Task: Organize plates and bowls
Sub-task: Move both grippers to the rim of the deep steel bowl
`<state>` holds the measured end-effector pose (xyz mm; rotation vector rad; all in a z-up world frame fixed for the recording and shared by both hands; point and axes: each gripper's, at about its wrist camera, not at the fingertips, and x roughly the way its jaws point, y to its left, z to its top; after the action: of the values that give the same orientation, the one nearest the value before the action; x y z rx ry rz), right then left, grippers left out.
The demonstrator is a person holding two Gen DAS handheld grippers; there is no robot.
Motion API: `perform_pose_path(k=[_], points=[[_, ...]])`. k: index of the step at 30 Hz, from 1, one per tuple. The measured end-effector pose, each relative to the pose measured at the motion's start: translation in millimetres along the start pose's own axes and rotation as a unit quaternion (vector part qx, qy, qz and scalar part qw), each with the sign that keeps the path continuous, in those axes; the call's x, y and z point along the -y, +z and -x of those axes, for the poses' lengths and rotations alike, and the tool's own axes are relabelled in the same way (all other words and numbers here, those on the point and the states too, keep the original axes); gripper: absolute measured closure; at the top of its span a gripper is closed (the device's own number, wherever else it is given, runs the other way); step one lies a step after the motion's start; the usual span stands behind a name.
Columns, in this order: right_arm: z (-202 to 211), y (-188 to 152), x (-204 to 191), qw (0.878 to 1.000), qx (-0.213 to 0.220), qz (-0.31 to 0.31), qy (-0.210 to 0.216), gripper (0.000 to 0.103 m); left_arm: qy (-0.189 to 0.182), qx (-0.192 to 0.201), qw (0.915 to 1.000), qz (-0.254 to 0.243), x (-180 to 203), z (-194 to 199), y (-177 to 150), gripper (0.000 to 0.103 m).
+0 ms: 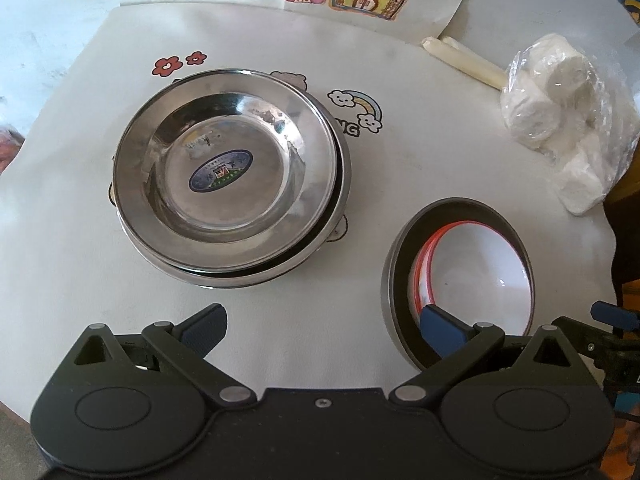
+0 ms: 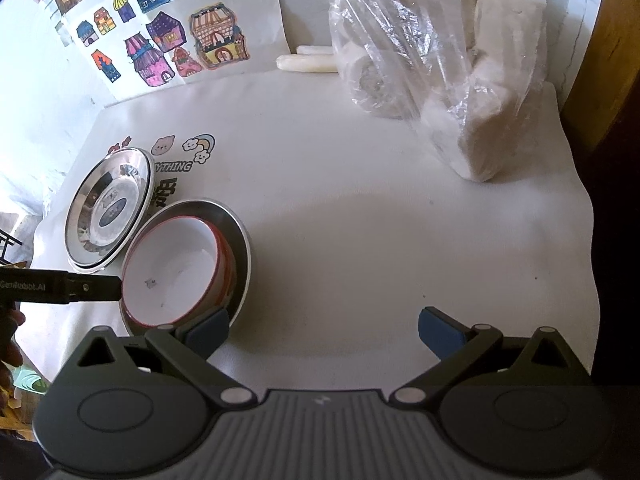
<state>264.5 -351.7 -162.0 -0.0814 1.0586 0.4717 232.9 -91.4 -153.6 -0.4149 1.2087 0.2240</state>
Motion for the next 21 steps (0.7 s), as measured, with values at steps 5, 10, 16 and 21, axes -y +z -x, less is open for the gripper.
perform_pose_path(k=[5,10,16,21], points=[[-7.0,3.9,-3.4,1.0,-0.003,0.01,0.002,0.0,0.014,-0.007,0.9999,0.002,3.1,-5.2,0.3,0.001],[-15.0,6.3,-8.2,1.0,-0.006,0.028,-0.01,0.0,0.036,-0.011,0.9993,-0.001,8.8,-10.2,2.3,0.001],[-24.2,9.7,-10.4,0.999,-0.007,0.044,-0.015,0.0,0.057,-0.018,0.9982,-0.005,14.0,-14.3,5.5,0.001],[-28.8,10.9,-14.5,0.998,-0.006,0.063,-0.016,0.0,0.084,-0.026,0.9955,-0.036,26.8,-16.3,6.7,0.002]])
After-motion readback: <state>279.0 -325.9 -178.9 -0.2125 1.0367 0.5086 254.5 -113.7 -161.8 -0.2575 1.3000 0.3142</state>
